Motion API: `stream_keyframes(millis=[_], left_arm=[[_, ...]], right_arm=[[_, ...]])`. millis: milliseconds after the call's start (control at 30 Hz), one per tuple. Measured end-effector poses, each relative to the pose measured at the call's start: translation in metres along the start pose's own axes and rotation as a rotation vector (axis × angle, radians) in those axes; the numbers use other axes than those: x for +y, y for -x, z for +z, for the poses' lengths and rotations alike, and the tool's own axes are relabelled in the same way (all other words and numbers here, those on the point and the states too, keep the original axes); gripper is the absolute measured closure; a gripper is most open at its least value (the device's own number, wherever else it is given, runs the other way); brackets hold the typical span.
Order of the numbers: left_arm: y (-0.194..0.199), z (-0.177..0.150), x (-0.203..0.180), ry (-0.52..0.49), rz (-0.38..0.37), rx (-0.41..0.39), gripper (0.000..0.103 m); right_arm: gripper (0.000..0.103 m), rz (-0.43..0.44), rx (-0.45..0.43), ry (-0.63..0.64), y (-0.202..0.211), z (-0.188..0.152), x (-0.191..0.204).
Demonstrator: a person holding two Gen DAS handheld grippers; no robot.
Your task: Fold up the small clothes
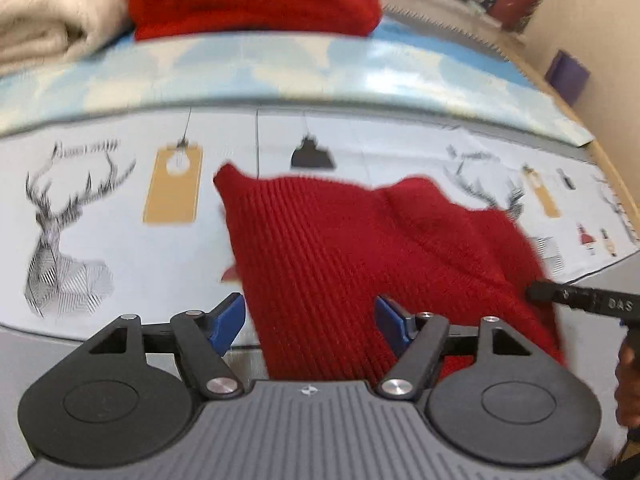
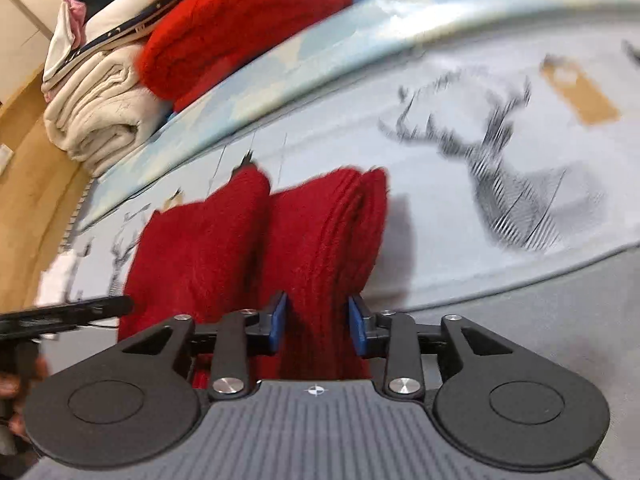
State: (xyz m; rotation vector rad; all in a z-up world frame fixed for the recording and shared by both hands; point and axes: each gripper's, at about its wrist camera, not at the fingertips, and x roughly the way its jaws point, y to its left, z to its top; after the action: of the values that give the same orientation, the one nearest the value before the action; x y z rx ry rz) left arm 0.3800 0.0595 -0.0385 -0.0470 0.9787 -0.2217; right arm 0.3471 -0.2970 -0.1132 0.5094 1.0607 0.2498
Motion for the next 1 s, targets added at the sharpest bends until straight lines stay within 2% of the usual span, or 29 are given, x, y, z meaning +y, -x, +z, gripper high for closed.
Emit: stream_keyframes(millis=[67,133,200,233,300,333,367,467,533,567,600,667,733,867,933,1000], left_arm=[[0.01,-0.002,-0.004,-0.025,-0.078,0.006,0.028],[0.015,-0.01,-0.015,-0.113,-0.162,0.049,0.034],[0.008,-0.026,-0.031,-0.238,-0.157,0.115,0.04],[-0.002,-0.033,-0.036,-0.278,-0.134,0.157,0.04],[-0.012,-0.048,-0.043,-0.338,-0.084,0.177,0.036],[-0.011,-0.05,-0.045,-0.354,-0.078,0.167,0.036],[-0.006,-0.05,-0.047,-0.356,-0.075,0.151,0.036],[0.014,-0.049,-0.05,-0.339,-0.09,0.102,0.038],[0.019,-0.054,-0.051,-0.351,-0.122,0.105,0.038],[0.013,-0.057,-0.05,-0.355,-0.111,0.14,0.038],[0.0,-0.066,-0.048,-0.368,-0.059,0.202,0.037],[-0.009,-0.083,-0.053,-0.4,0.011,0.254,0.034],[0.005,-0.083,-0.057,-0.394,0.02,0.205,0.034],[0.044,-0.085,-0.059,-0.33,0.087,0.097,0.027],[0.067,-0.087,-0.06,-0.286,0.101,0.041,0.018],[0.098,-0.095,-0.065,-0.253,0.098,-0.036,0.017]], right_arm=[[0.067,-0.005,-0.059,0.077,0.015,0.003,0.01],[0.067,0.083,-0.062,0.108,0.027,0.003,0.017],[0.066,0.189,-0.04,0.128,0.032,-0.001,0.024],[0.065,0.207,-0.015,0.157,0.03,-0.004,0.029],[0.064,0.148,0.1,0.227,0.013,-0.016,0.037],[0.057,0.071,0.17,0.258,0.0,-0.026,0.038],[0.056,0.013,0.203,0.268,-0.009,-0.032,0.036],[0.055,0.012,0.188,0.234,-0.005,-0.032,0.038],[0.056,0.035,0.171,0.249,0.0,-0.031,0.04],[0.056,0.01,0.185,0.258,-0.002,-0.034,0.04],[0.055,-0.02,0.212,0.255,-0.007,-0.038,0.034],[0.055,-0.033,0.235,0.238,-0.006,-0.043,0.031],[0.054,-0.037,0.213,0.245,0.007,-0.042,0.041],[0.051,-0.068,0.07,0.276,0.056,-0.042,0.059],[0.038,-0.072,-0.012,0.293,0.084,-0.045,0.067],[0.025,-0.071,-0.108,0.312,0.111,-0.049,0.076]])
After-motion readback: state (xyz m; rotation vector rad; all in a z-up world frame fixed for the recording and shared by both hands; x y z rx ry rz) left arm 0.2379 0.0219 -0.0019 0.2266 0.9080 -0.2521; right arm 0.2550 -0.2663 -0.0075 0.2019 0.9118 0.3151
